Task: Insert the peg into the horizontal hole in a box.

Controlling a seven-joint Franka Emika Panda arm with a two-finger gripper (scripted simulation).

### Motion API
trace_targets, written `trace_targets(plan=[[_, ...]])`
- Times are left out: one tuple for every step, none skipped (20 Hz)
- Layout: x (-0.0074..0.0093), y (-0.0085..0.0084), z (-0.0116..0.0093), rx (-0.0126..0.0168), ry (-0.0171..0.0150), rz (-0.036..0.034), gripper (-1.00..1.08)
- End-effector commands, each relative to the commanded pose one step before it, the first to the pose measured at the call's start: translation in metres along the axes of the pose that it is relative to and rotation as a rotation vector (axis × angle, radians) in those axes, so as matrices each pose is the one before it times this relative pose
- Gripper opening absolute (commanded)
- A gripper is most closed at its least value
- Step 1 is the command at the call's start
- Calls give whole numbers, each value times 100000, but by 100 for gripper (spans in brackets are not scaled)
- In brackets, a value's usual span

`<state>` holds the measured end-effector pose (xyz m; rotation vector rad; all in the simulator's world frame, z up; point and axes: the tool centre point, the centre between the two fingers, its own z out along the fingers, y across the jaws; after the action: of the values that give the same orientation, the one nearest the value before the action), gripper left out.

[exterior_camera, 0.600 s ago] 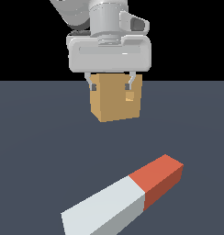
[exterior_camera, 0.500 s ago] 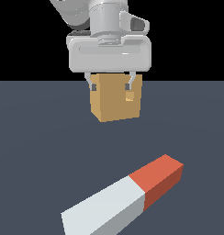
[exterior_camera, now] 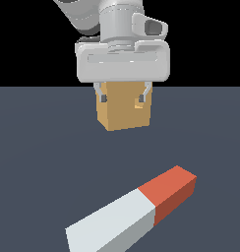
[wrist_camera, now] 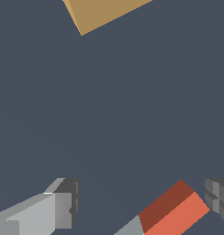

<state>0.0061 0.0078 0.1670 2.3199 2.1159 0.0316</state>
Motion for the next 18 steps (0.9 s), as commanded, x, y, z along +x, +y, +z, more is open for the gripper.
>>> trace_targets(plan=[[-1144, 564, 630, 70, -204, 5615, 100], [-539, 291, 301, 15, -82, 2763, 100], [-589, 316, 328, 17, -88, 3017, 100], [-639, 342, 356, 18, -93, 3273, 100], [-692, 368, 384, 20, -98, 3539, 100], [-747, 395, 412, 22, -103, 3810, 100], [-801, 422, 441, 24, -108, 4087, 100], [-858, 448, 471, 27, -112, 4370, 100], [-909, 472, 497, 30, -115, 4623, 100], [-915, 472, 499, 31, -112, 4645, 100], [-899, 462, 489, 33, -106, 4563, 100], [-877, 449, 476, 34, -101, 4448, 100], [-843, 430, 457, 35, -94, 4271, 100], [-802, 406, 434, 35, -86, 4057, 100], [-759, 383, 410, 36, -79, 3837, 100], [-714, 359, 386, 36, -73, 3610, 100], [-670, 334, 361, 36, -66, 3382, 100], [-625, 309, 337, 36, -60, 3150, 100]])
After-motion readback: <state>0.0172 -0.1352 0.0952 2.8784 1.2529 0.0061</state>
